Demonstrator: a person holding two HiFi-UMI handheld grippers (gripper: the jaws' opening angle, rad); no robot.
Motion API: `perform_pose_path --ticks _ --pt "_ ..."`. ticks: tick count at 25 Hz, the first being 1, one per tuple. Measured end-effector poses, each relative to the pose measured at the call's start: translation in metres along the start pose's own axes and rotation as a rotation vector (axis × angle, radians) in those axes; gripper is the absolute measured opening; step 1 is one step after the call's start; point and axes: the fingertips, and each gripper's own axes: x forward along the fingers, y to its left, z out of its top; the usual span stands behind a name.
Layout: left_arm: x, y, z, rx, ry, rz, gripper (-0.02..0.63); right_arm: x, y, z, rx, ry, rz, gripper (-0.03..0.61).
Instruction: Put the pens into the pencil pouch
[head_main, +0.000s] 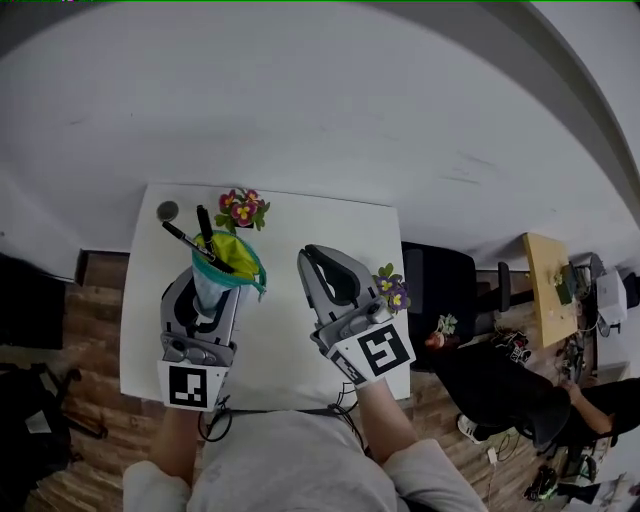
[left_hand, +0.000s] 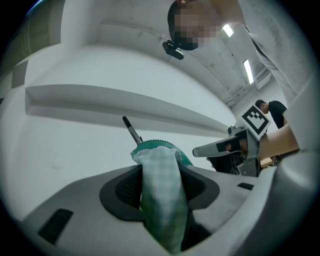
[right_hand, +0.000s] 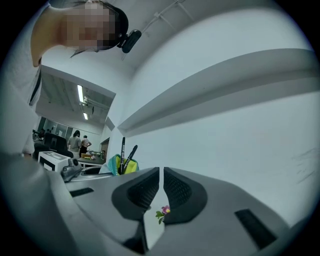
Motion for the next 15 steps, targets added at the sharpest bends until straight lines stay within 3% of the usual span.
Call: perform_pose_path --ticks 15 --pt "-0.007 -0.006 0.014 0.066 0.01 0.126 0.206 -0.041 -0.038 -0.005 -0.025 -0.006 -0.058 0.044"
